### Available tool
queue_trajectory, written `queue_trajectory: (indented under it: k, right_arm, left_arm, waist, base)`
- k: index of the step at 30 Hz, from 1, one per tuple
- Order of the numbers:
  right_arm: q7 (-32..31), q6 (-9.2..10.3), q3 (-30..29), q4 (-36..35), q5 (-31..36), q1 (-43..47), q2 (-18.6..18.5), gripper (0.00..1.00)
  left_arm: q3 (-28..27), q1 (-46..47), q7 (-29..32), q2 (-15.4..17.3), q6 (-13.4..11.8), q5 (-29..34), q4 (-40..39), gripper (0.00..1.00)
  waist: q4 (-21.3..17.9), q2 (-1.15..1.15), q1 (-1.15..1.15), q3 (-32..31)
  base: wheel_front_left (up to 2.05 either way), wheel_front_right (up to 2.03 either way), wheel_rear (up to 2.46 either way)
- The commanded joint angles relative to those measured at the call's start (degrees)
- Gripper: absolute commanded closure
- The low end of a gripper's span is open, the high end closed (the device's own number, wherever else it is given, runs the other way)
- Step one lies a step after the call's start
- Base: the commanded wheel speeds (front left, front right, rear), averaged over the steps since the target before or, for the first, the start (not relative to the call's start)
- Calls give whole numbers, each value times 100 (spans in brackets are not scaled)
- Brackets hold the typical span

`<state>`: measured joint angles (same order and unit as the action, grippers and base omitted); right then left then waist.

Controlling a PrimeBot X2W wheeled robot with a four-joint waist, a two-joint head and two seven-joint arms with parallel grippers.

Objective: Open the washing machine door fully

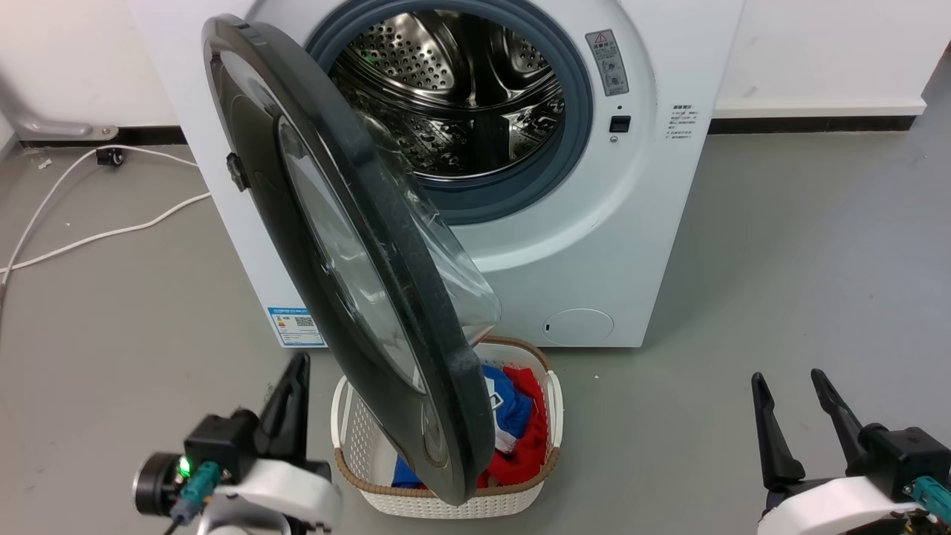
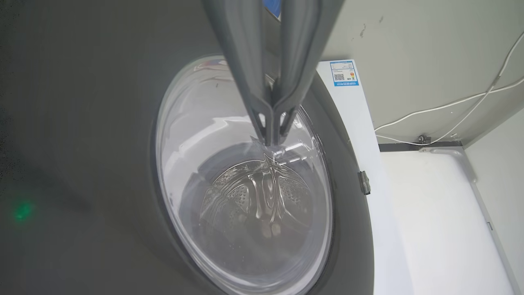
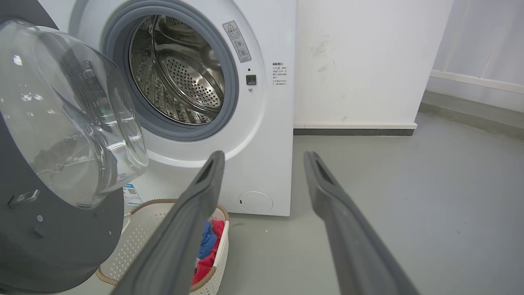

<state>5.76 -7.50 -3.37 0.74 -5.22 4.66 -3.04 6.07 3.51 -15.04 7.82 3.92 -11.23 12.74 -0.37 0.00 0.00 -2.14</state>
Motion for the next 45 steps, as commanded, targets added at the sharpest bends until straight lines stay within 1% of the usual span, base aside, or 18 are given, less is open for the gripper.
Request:
queue_trajectory:
  k: [1, 5, 11, 16, 19, 24, 30, 34, 35, 36, 38, 39, 40, 45]
  right_arm:
    - [26, 2, -5, 22, -21, -95, 27, 0]
    - [-7, 2, -27, 57, 50, -104, 26, 0]
    - [-48, 2, -39, 90, 65, -114, 26, 0]
    - [-59, 2, -67, 97, 55, -99, 26, 0]
    - [-69, 2, -75, 108, 39, -65, 26, 0]
    - [-92, 2, -94, 113, 32, -59, 26, 0]
    - [-119, 2, -127, 120, 53, -70, 26, 0]
    - [-129, 2, -150, 126, 44, -49, 26, 0]
    - [-132, 2, -153, 129, 39, -45, 25, 0]
    - [-132, 2, -153, 129, 39, -45, 25, 0]
    - [-142, 2, -154, 132, 27, -42, 25, 0]
    - [-145, 2, -162, 129, 34, -44, 25, 0]
    - [-145, 2, -162, 129, 34, -44, 25, 0]
    - [-139, 2, -156, 144, 57, -72, 25, 0]
  left_arm:
    - [-37, 120, -4, 19, -59, 35, -123, 100]
    - [-144, 279, -8, 77, -219, 102, -582, 100]
    - [-241, 609, -11, 180, -384, 230, -1680, 100]
    - [-205, 867, 44, 191, -485, 363, -2619, 100]
    - [-65, 1000, 141, 147, -472, 416, -3149, 100]
    - [497, 1158, 441, -10, -289, 433, -3735, 100]
    - [1511, 1074, 938, -225, 0, 219, -3904, 100]
    - [2232, 873, 1375, -282, 160, -96, -3827, 100]
    - [2370, 789, 1481, -289, 171, -177, -3788, 100]
    - [2370, 789, 1481, -289, 171, -177, -3788, 100]
    - [2659, 644, 1667, -290, 213, -328, -3722, 100]
    - [2905, 465, 1866, -271, 241, -477, -3616, 100]
    - [2905, 465, 1866, -271, 241, -477, -3616, 100]
    - [3366, 72, 2369, -146, 260, -755, -3259, 100]
  waist:
    - [10, 0, 0, -2]
    - [53, 0, 0, -27]
    - [94, 0, 0, -75]
    - [100, 0, 0, -116]
    - [104, 0, 0, -125]
    - [107, 0, 0, -113]
    - [116, 0, 0, -100]
    - [138, 0, 0, -99]
    - [141, 0, 0, -100]
    - [141, 0, 0, -100]
    - [145, 0, 0, -100]
    - [147, 0, 0, -89]
    - [147, 0, 0, -89]
    - [145, 0, 0, -35]
  base:
    - [0, 0, 0]
    - [0, 0, 0]
    - [0, 0, 0]
    - [0, 0, 0]
    - [0, 0, 0]
    - [0, 0, 0]
    - [0, 0, 0]
    - [0, 0, 0]
    - [0, 0, 0]
    - [0, 0, 0]
    - [0, 0, 0]
    - [0, 0, 0]
    - [0, 0, 0]
    - [0, 0, 0]
